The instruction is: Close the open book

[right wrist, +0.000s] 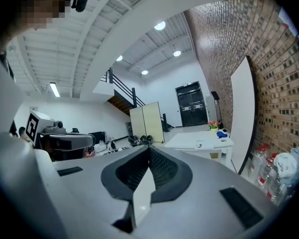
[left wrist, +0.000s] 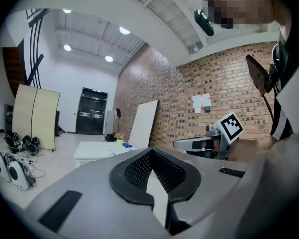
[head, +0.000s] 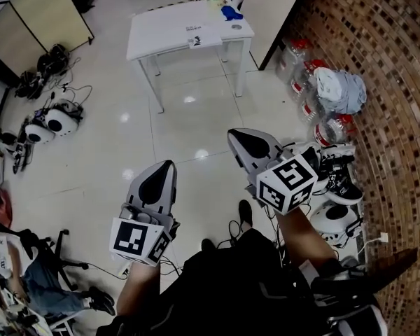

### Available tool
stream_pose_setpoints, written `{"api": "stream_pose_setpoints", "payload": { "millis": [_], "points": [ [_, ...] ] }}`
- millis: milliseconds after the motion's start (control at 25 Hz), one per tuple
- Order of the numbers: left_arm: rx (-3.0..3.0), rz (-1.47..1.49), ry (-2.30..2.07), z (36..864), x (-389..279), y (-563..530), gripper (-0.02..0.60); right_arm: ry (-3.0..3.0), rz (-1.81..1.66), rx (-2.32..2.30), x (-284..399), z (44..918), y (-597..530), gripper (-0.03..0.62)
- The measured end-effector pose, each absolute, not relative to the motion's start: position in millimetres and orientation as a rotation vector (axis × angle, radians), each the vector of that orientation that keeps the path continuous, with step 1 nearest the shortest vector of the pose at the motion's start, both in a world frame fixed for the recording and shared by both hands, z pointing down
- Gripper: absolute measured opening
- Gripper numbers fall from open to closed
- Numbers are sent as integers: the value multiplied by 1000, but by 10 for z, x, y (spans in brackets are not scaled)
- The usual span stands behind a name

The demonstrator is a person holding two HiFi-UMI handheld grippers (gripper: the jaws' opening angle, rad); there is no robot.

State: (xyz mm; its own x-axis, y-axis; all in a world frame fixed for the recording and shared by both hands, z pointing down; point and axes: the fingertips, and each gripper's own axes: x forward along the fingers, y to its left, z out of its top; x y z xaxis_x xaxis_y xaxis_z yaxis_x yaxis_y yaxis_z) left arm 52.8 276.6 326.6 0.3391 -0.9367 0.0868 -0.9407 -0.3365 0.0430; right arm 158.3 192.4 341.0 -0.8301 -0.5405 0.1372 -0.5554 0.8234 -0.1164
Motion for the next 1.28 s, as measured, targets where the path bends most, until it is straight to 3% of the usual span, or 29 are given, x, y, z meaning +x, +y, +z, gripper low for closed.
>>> {"api": "stream_pose_setpoints", "payload": {
  "millis": [280, 1000, 1280],
  "points": [
    [2534, 44, -1698, 3216, 469, 3380, -5, -2923, 223, 890, 1504, 3259, 2707, 0],
    [2486, 111, -1737, 3179, 1942, 3607, -5, -2969, 238, 860, 3073, 3188, 2979, 0],
    [2484, 102, -1746, 3153, 2046, 3756, -5, -2958, 239, 868, 3210, 3163, 3114, 0]
  ]
}}
